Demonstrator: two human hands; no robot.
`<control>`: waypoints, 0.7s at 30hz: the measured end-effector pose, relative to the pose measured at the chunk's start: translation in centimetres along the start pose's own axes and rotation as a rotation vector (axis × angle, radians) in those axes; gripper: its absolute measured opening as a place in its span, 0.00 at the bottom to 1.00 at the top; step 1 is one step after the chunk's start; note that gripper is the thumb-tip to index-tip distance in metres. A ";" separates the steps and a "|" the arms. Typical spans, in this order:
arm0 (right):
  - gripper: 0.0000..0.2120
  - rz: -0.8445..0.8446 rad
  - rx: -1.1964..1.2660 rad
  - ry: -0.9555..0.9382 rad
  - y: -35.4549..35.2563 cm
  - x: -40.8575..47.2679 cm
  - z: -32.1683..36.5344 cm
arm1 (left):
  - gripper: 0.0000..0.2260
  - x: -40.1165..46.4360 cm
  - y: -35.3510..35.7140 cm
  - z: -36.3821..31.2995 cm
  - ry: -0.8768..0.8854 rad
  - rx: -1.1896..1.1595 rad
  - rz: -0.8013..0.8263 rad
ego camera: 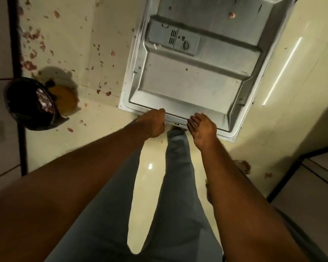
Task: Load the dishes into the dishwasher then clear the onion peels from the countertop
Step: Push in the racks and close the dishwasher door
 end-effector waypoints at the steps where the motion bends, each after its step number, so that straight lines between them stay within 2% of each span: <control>1: 0.19 -0.027 0.050 0.012 -0.9 0.7 -0.3 | 0.20 0.4 0.8 -0.3 -0.004 -0.008 -0.002; 6: 0.24 -0.169 0.166 0.117 -2.8 4.3 -3.1 | 0.23 2.5 3.8 -1.3 0.010 0.048 0.041; 10: 0.22 -0.105 0.332 0.222 -1.5 5.2 -4.7 | 0.24 3.5 4.4 -1.3 0.033 0.119 0.043; 15: 0.18 -0.082 0.504 0.245 -1.3 6.8 -5.1 | 0.22 4.6 4.0 -2.5 0.053 0.141 0.054; 21: 0.32 -0.102 0.519 0.291 -1.5 9.2 -6.0 | 0.21 6.4 3.6 -5.1 0.113 0.117 0.019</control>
Point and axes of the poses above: each hand's wrist, its own x-axis towards the middle knuckle, its own y-axis out of the palm, z = x × y, the point moved 3 cm from there along x, towards the middle knuckle, and after that the axes turned 10 degrees about z, right-handed, at the moved point
